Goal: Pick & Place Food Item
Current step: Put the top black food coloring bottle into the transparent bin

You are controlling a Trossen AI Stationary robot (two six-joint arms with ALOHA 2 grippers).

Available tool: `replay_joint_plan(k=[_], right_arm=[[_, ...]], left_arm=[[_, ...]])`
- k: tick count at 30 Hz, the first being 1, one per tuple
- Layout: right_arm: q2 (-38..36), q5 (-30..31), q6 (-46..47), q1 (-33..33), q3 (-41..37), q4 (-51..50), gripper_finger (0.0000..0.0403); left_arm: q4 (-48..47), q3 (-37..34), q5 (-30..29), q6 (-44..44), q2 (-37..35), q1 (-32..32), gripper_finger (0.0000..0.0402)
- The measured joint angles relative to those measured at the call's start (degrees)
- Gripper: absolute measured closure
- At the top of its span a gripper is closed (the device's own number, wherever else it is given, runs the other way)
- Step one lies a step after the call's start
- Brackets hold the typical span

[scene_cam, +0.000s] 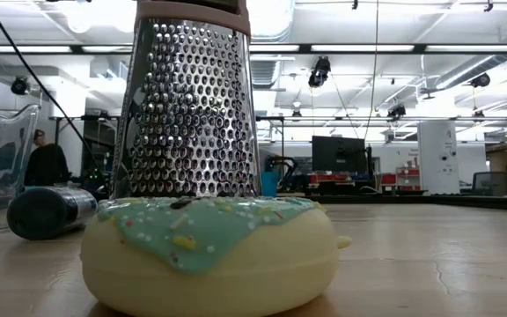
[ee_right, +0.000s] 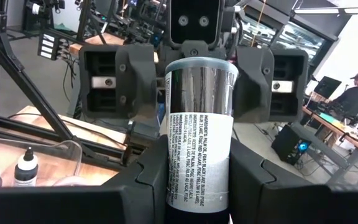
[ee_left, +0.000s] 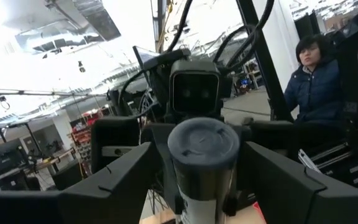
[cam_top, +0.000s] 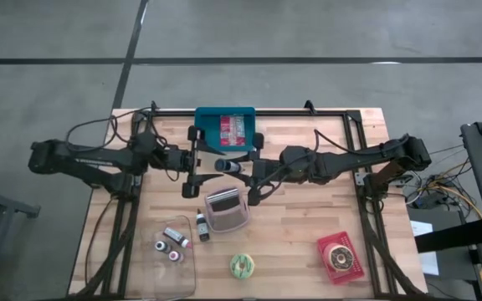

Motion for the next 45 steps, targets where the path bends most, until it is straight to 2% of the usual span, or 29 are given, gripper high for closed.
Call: replay_joint_plan(k=[8, 13, 30, 40, 45], right_arm=[[0.0, -0.3, 0.2, 0.0, 0.0, -0.4, 0.0296], [0.0, -0.3, 0.3, 0.0, 0.0, -1.6, 0.0296], [0.0, -0.2, 0.6, 0.0, 0.0, -1.5, 0.0296], [0.0, -0.2, 0.2, 0.0, 0.0, -1.5, 0.0296], [0.0, -0.2, 0.4, 0.0, 0.1, -1.4, 0.0275]], left_arm=[[-0.2, 0.5, 0.0, 0.2, 2.2, 0.4, 0.0148], [0.6, 0.5, 0.2, 0.9, 2.0, 0.4, 0.0163], [1.3, 0.5, 2.1, 2.0, 1.8, 0.4, 0.0272], [1.7, 0.6, 2.1, 3.4, 1.9, 0.4, 0.0273], [1.5, 0.7, 2.0, 4.4, 1.3, 0.4, 0.0273]])
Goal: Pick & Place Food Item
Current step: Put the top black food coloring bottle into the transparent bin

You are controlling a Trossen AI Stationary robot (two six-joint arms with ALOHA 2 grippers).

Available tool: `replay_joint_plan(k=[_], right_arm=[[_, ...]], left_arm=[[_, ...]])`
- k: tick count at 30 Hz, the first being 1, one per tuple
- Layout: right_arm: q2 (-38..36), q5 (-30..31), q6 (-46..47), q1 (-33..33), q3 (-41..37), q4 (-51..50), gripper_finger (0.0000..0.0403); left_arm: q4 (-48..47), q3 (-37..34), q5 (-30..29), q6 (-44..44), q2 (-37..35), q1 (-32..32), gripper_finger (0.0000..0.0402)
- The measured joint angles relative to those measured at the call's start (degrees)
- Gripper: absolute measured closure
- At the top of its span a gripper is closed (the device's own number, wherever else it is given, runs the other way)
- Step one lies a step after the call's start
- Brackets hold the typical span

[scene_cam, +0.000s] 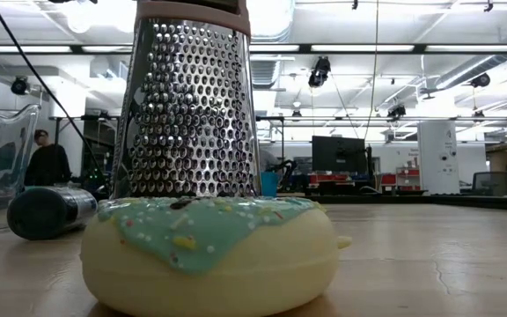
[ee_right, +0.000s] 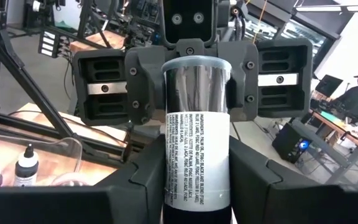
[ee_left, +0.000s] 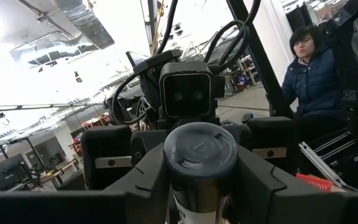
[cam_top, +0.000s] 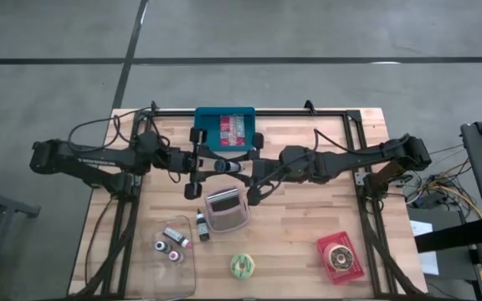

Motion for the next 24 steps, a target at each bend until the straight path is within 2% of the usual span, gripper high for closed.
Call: replay_joint_plan(k=[8, 19, 24], right_arm=[[-0.1, 0.1, -0.2, 0.0, 0.1, 0.0, 0.0243], [-0.1, -0.1, -0.3, 0.0, 0.1, 0.3, 0.0238], [0.2, -1.6, -0.1, 0.0, -0.3, -3.5, 0.0230]], left_arm=[[-0.4, 0.0, 0.1, 0.6, -2.1, 0.0, 0.0274], [-4.3, 0.0, -0.3, 1.6, -7.6, 0.0, 0.0275], [-3.0, 0.8, -0.8, 2.7, -12.1, 0.0, 0.0277]])
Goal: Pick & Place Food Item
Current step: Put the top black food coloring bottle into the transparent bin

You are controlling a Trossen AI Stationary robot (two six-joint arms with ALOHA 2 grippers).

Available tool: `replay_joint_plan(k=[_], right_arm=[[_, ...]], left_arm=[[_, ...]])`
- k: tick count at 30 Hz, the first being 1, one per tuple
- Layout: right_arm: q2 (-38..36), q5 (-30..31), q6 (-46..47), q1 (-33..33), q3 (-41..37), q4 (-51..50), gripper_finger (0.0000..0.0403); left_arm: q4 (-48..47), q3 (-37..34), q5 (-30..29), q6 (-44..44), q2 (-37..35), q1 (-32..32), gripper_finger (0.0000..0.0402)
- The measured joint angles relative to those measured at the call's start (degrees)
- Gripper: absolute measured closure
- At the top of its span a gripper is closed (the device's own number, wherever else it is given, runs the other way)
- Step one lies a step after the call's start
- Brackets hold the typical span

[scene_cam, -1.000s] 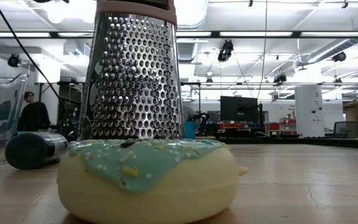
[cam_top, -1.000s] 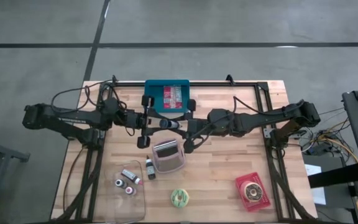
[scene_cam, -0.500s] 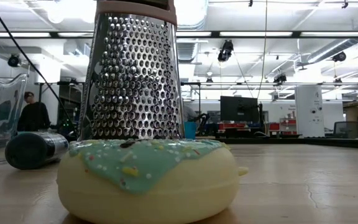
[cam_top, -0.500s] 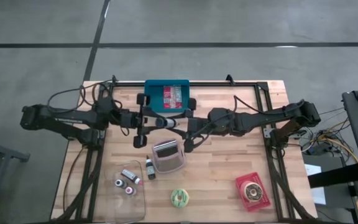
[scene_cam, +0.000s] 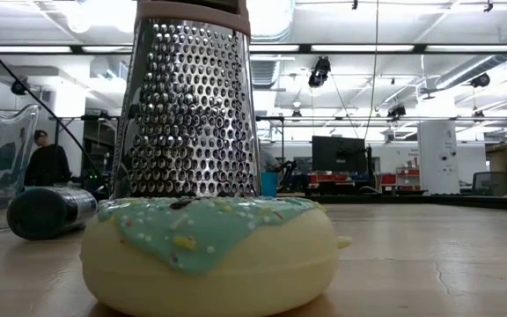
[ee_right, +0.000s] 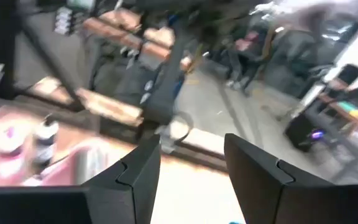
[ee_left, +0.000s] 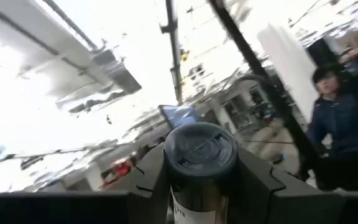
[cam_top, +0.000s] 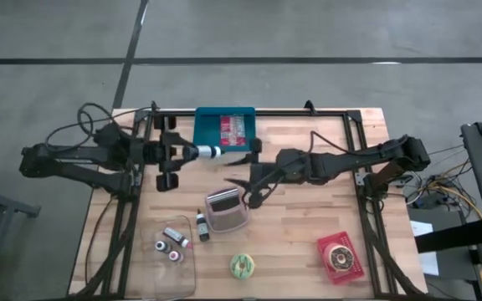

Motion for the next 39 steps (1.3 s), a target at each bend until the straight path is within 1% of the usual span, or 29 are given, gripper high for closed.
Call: replay_joint_plan(k=[4, 8, 14, 19, 23, 26, 29, 34, 39], right_arm=[[-0.2, -1.2, 0.5, 0.1, 0.0, -0.4, 0.0228], [-0.1, -0.8, 0.9, 0.0, 0.0, 0.1, 0.0227], [0.2, 0.5, 1.5, -0.4, -0.5, 1.1, 0.0230], [1.8, 0.7, 2.8, -0.4, -2.4, 0.7, 0.0230], [1.8, 0.7, 4.2, -0.4, -4.3, 1.0, 0.0232], [1.6, 1.8, 4.6, -0.2, -5.5, 0.9, 0.0232], [0.8, 3.6, 4.5, 0.0, -6.1, 1.0, 0.0233], [0.2, 3.9, 4.7, 0.0, -7.2, 1.0, 0.0234], [-1.1, 3.9, 6.0, 0.0, -7.9, -0.4, 0.0234]], left_arm=[[-3.2, -0.5, -0.9, -0.2, -1.9, 0.1, 0.0277], [-2.5, -0.5, -0.6, -0.4, -3.9, 0.0, 0.0277], [-10.6, -0.7, -0.9, -1.3, -5.8, 0.0, 0.0277], [-22.3, -0.8, -3.7, -3.3, -9.3, -0.4, 0.0277], [-28.7, -0.9, -5.4, -5.3, -13.7, -2.1, 0.0277], [-33.0, -2.7, -8.1, -6.9, -17.0, -3.9, 0.0277], [-34.4, -5.2, -9.5, -9.9, -20.4, -5.6, 0.0278], [-38.9, -9.2, -12.9, -13.4, -25.6, -7.9, 0.0279], [-46.7, -10.3, -15.0, -17.5, -29.9, -9.1, 0.0279]])
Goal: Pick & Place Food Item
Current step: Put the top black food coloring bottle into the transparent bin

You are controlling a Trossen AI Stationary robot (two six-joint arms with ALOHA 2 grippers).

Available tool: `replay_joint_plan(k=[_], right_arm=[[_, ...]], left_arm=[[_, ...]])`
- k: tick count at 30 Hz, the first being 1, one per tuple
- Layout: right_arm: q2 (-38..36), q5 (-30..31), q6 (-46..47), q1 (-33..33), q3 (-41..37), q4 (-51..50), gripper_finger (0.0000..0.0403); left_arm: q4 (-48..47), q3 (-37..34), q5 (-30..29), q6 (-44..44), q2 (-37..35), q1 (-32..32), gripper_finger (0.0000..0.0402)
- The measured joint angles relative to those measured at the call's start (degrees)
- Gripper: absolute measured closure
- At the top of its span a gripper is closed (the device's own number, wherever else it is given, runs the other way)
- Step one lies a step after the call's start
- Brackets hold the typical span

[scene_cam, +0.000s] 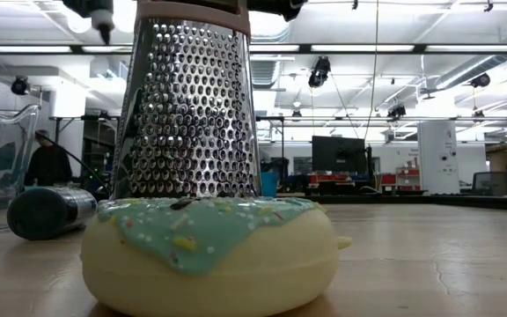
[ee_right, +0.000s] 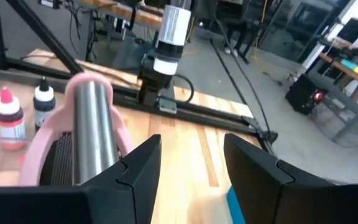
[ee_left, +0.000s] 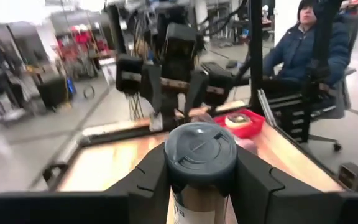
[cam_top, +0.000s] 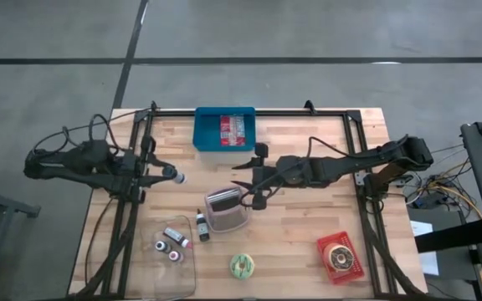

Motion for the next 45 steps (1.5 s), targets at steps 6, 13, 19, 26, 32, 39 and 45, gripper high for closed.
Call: replay_joint_plan(k=[6, 13, 19, 26, 32, 39, 45], right_arm=[[-0.9, 2.6, 1.5, 0.5, -0.5, -4.4, 0.0234], [-2.2, 3.6, 4.6, 0.8, -0.5, -9.8, 0.0234], [-2.7, 4.9, 7.2, 0.8, -0.6, -13.4, 0.0234], [-3.1, 4.8, 10.1, 0.9, -0.6, -16.8, 0.0234], [-3.1, 4.4, 11.6, 1.0, -0.6, -18.4, 0.0234], [-3.1, 4.2, 12.3, 1.2, -0.6, -19.3, 0.0234], [-3.3, 4.2, 13.3, 1.2, -0.6, -21.0, 0.0234]], left_arm=[[-8.1, -0.4, 0.8, -6.7, -2.7, -1.4, 0.0279], [-12.0, -4.7, 3.7, -15.1, -2.8, -2.6, 0.0279], [-12.1, -7.1, 8.2, -20.7, -2.6, -2.9, 0.0279], [-14.2, -5.5, 12.8, -26.5, -2.6, -2.9, 0.0279], [-17.9, -4.5, 17.9, -30.5, -0.6, -2.9, 0.0279], [-18.9, -4.5, 26.3, -31.1, 6.7, -3.1, 0.0279], [-18.9, -3.5, 29.9, -29.4, 14.7, -4.4, 0.0281]])
